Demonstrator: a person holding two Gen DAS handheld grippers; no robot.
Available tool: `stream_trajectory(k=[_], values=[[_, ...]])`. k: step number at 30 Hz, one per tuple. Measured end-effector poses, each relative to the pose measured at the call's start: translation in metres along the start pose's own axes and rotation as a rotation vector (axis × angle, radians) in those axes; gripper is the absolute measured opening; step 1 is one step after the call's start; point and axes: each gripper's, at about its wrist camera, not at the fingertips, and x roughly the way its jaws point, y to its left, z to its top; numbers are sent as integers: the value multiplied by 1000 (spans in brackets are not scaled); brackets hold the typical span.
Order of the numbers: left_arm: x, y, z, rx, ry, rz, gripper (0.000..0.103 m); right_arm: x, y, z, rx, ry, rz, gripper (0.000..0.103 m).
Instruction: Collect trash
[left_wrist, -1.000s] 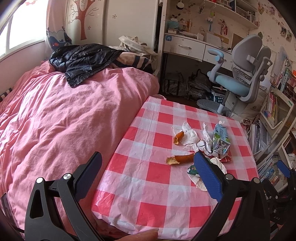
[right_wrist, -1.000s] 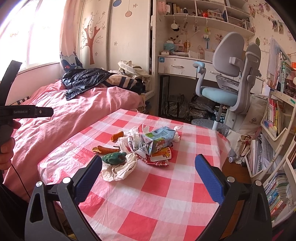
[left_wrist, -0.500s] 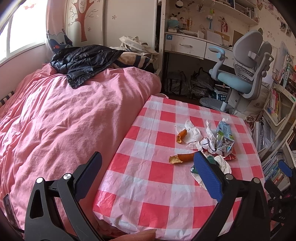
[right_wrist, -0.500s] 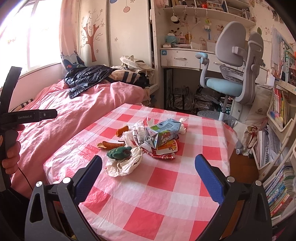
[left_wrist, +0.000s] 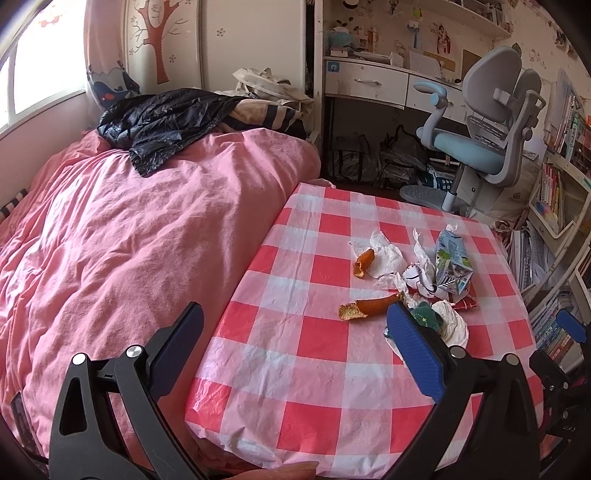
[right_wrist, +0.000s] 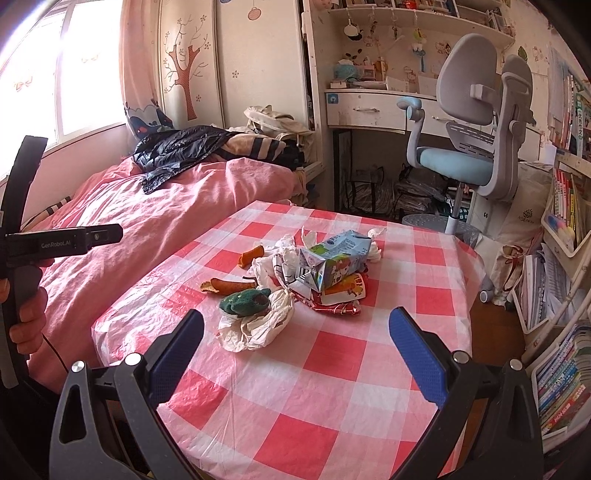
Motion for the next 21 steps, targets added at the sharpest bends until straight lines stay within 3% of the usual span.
stream_trajectory(k=[21], values=[[19, -18, 6, 68, 22, -14, 96, 37, -6, 7, 33, 84, 39, 97]])
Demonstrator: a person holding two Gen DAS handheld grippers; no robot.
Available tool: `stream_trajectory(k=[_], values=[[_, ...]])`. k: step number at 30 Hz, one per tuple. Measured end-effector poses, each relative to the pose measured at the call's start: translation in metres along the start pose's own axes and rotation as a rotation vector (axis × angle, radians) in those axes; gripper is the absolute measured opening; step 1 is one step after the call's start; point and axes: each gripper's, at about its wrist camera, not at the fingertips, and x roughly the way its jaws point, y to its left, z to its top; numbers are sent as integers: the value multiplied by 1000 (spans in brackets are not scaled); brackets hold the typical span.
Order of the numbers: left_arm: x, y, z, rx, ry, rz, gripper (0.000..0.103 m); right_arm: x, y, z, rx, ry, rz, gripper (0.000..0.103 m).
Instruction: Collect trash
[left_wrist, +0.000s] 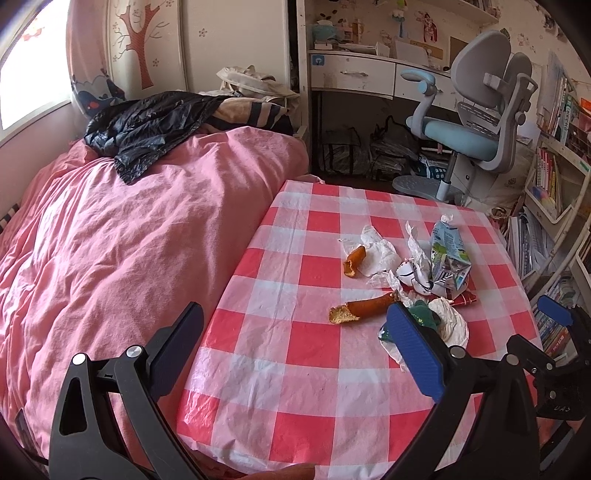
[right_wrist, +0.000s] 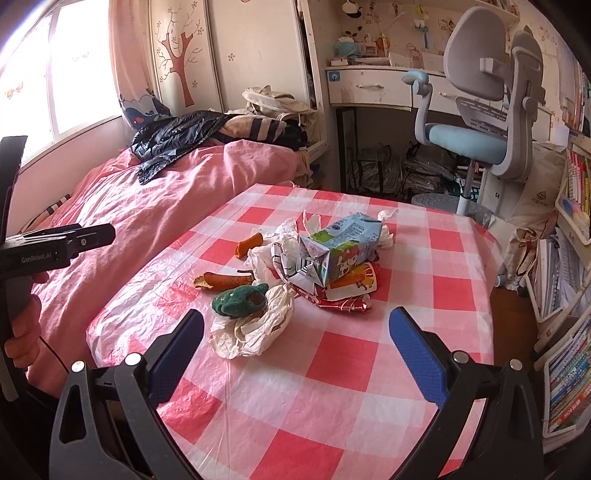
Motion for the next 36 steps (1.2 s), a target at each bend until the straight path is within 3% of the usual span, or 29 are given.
stream_trajectory(k=[4, 16, 20, 25, 27, 31, 36], values=[[9, -6, 4, 16, 19, -7, 96, 15, 2, 3, 15, 38, 50, 97], [27, -3, 9, 20, 58, -20, 96, 49, 15, -1, -32, 156, 74, 96], [37, 12, 14, -30, 89, -19, 96, 58, 12, -3, -16, 184, 87, 94], [49, 21, 17, -54, 127, -38, 96, 77, 5, -5, 16, 250, 108, 69], [53, 19, 17, -44, 140, -62, 94, 82, 5, -5, 29, 268, 129, 45], [61, 9, 14, 10, 162, -52, 94, 77, 11, -1, 22, 253, 208, 17], [69, 3, 10, 39, 189, -68, 94, 58, 21, 5, -45, 197, 250, 11]])
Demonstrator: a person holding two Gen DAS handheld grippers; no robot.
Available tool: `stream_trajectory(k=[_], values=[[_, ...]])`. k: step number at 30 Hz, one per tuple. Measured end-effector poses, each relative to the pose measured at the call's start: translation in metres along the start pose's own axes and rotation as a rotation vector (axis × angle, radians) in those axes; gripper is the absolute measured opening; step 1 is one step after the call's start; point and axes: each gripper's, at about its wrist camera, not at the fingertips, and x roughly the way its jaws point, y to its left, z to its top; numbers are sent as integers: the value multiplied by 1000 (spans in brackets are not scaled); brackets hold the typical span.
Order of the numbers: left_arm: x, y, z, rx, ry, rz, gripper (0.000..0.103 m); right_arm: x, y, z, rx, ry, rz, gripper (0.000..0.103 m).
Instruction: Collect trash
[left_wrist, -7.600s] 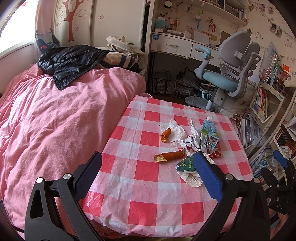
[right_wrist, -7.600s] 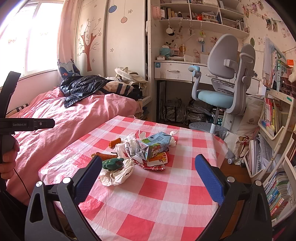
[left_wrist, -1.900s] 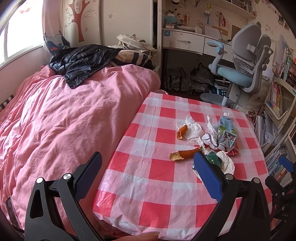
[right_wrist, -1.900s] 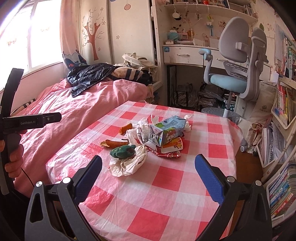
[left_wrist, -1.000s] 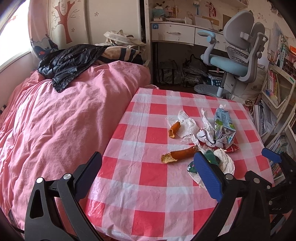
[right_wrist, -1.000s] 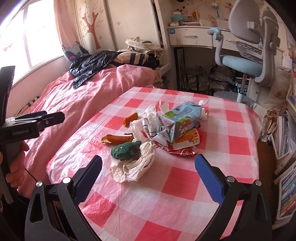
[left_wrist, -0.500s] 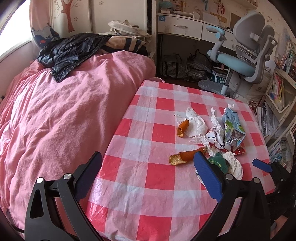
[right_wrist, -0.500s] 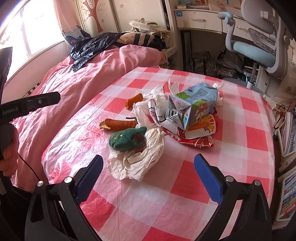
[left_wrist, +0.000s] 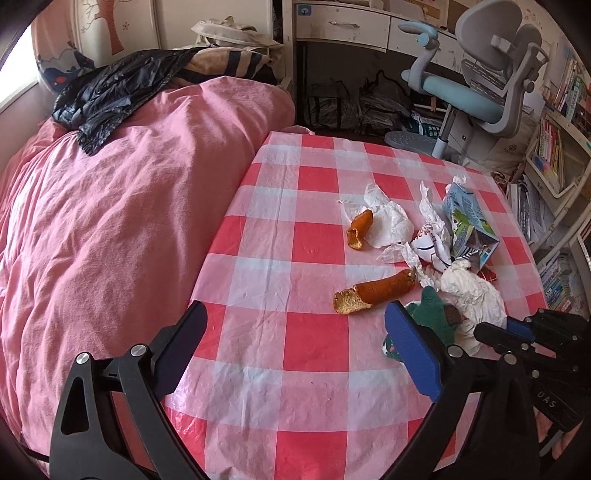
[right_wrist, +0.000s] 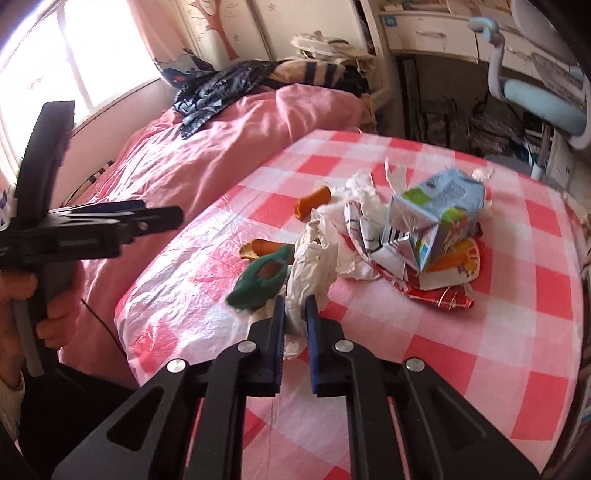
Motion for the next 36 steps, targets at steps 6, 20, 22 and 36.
stream_trajectory(k=[6, 20, 22, 36], values=[[7, -34, -8, 95, 29, -138, 94, -27, -10, -3, -43, -60, -74, 11], [24, -107, -29, 272, 75, -255, 94, -85, -52, 0, 75, -253, -124, 12], [28, -121, -32, 296, 79, -252, 94, -89, -54, 0, 83, -270, -133, 13], [36, -135, -48, 199, 110, -338, 31, -99, -57, -13, 91, -265, -102, 13]])
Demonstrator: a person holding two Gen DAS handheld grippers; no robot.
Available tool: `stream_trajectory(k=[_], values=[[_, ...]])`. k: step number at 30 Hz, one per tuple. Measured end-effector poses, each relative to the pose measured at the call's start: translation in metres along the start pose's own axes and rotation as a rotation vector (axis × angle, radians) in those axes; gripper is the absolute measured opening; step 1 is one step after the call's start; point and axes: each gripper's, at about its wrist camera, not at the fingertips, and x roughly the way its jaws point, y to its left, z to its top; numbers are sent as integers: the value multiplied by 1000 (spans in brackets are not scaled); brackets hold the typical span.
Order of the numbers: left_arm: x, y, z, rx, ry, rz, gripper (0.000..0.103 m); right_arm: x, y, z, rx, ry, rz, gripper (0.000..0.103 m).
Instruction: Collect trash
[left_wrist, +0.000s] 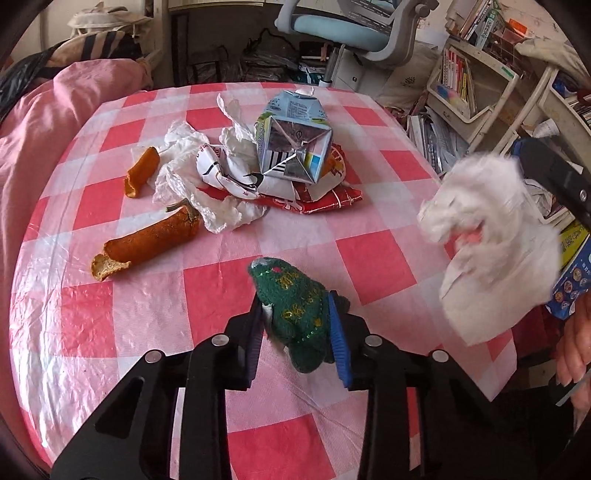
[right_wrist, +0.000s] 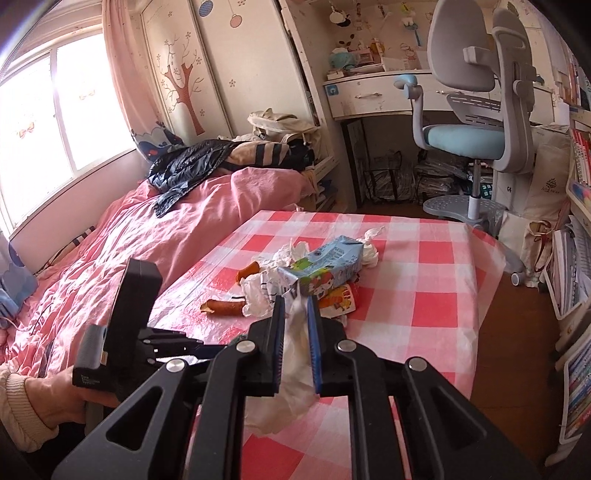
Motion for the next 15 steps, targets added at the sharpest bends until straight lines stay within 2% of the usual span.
stream_trajectory(k=[6, 9, 10, 11, 12, 13, 14, 15], values=[[-31, 12, -15, -7, -52, 20, 29, -9, 16, -12, -10, 14, 71, 10], [-43, 18, -23, -10, -64, 37, 29, -18, 22, -15, -42, 11, 38, 10], [-47, 20, -27, -21, -64, 38, 29, -17, 17, -17, -27, 35, 12, 13], [-50, 22, -30, -28, -67, 37, 29, -15, 11, -21, -15, 52, -38, 32], [-55, 22, -33, -33, -71, 36, 29, -13, 6, -23, -15, 66, -80, 66], [-60, 22, -37, -35, -77, 34, 29, -8, 0, -28, -27, 95, -155, 77], [-65, 21, -42, -34, -81, 30, 29, -3, -3, -31, -36, 121, -203, 82], [-69, 19, -47, -28, -83, 30, 29, 4, -7, -34, -44, 145, -235, 82]])
